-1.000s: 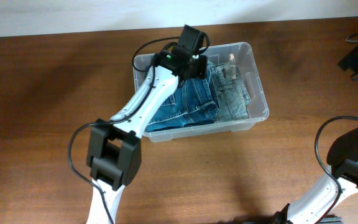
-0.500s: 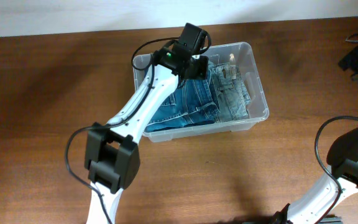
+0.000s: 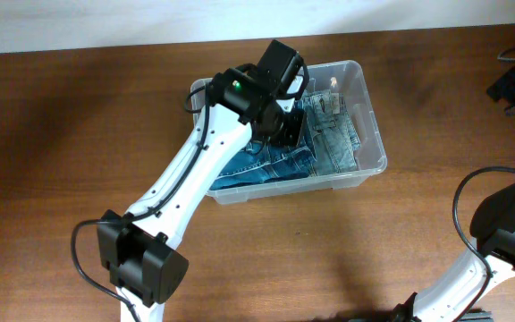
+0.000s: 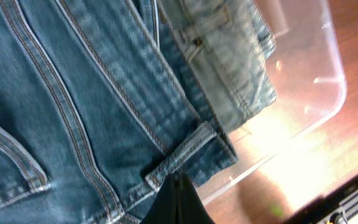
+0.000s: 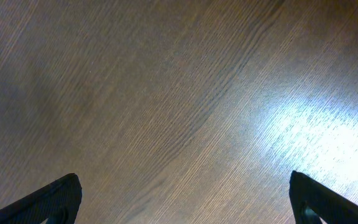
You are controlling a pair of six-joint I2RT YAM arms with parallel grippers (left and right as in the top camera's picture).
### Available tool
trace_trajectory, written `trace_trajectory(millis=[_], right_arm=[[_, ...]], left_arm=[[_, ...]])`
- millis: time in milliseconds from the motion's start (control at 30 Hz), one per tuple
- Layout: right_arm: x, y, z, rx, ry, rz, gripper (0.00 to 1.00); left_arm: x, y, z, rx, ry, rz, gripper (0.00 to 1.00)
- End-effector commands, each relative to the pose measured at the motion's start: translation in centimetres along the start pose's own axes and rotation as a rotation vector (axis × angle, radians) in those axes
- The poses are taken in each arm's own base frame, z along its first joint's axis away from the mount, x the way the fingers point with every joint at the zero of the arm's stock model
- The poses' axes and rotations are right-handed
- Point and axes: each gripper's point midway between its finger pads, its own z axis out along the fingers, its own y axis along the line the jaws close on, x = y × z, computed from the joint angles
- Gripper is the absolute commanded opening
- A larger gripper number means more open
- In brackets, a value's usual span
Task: Pack container
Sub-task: 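Press the dark blue jeans flat into the bin with the left gripper, then open the left gripper and lift it out of the bin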
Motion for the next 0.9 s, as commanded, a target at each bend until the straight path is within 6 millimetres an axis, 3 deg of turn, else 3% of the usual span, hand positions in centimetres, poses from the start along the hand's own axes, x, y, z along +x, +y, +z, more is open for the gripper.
trace_trajectory(millis=[0,300,500,667,767,867], right_arm=[[0.1,0.0,0.3,0.009,0.007,0.009,0.98],[0.1,0.0,0.3,0.009,0.007,0.009,0.98],[0.1,0.0,0.3,0.009,0.007,0.009,0.98],[0.1,0.0,0.3,0.009,0.007,0.009,0.99],[0.1,0.0,0.3,0.009,0.007,0.009,0.98],[0.1,0.0,0.3,0.009,0.007,0.009,0.98]], left_arm=[[1.8,0.2,1.7,-0.011,0.067,-0.016,0.01],[3.5,1.7,6.7,-0.024,0.096,-0.025,0.01],[4.1,2.2,8.9,-0.023,0.087,-0.017,0.02],[2.4,2.3,7.2,-0.029,0.033,-0.019,0.02],[0.6,1.4,4.6,-0.009,-0.034,0.028,0.02],[-1.0,0.4,1.2,0.006,-0.12,0.083,0.08]])
